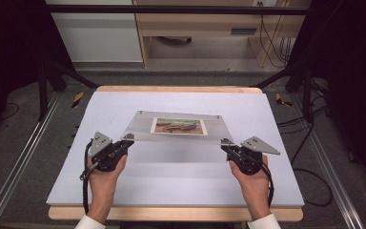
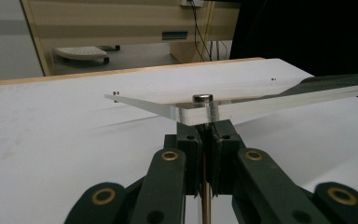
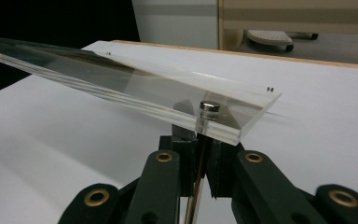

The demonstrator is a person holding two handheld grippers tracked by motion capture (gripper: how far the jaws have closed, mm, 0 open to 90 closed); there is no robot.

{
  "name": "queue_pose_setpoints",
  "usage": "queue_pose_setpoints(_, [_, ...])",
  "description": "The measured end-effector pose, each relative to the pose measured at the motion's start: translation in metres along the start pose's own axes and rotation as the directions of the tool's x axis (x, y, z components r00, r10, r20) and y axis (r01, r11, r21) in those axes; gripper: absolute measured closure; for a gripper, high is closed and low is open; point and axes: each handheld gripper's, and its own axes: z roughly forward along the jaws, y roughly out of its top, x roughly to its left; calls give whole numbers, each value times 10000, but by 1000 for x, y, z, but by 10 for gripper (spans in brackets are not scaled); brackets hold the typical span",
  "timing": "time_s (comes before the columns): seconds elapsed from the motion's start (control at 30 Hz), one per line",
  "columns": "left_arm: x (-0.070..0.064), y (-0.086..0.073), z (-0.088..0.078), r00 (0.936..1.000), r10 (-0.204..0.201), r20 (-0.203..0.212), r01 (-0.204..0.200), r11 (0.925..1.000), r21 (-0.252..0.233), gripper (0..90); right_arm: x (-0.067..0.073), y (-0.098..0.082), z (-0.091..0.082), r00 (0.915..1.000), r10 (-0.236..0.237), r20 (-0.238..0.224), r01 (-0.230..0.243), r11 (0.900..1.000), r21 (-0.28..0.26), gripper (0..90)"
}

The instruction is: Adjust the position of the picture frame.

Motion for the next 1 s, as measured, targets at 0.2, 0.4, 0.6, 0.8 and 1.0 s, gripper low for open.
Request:
queue_pose_setpoints(0.2, [-7, 0, 4, 10000, 88, 22, -88, 9999, -57, 835, -8, -1, -3, 9998, 148, 107, -148, 9999, -60, 835])
queue_pose_setpoints(0.4, [-9, -1, 6, 9999, 101, 26, -101, 9999, -83, 834, -12, -2, -2, 9997, 168, 160, -168, 9999, 4, 835])
queue_pose_setpoints(0.6, [-9, -2, 7, 9999, 126, -26, -126, 9999, -109, 834, -14, -3, 1, 9996, 196, 189, -197, 9998, 64, 835])
queue_pose_setpoints(0.8, [-9, -5, 10, 9999, 117, -50, -117, 9999, -60, 832, -16, -4, 4, 9994, 223, 251, -226, 9996, 137, 835])
queue_pose_setpoints(1.0, [-9, -8, 12, 9999, 103, -71, -103, 9999, -27, 831, -17, -5, 6, 9993, 188, 328, -196, 9995, 241, 835])
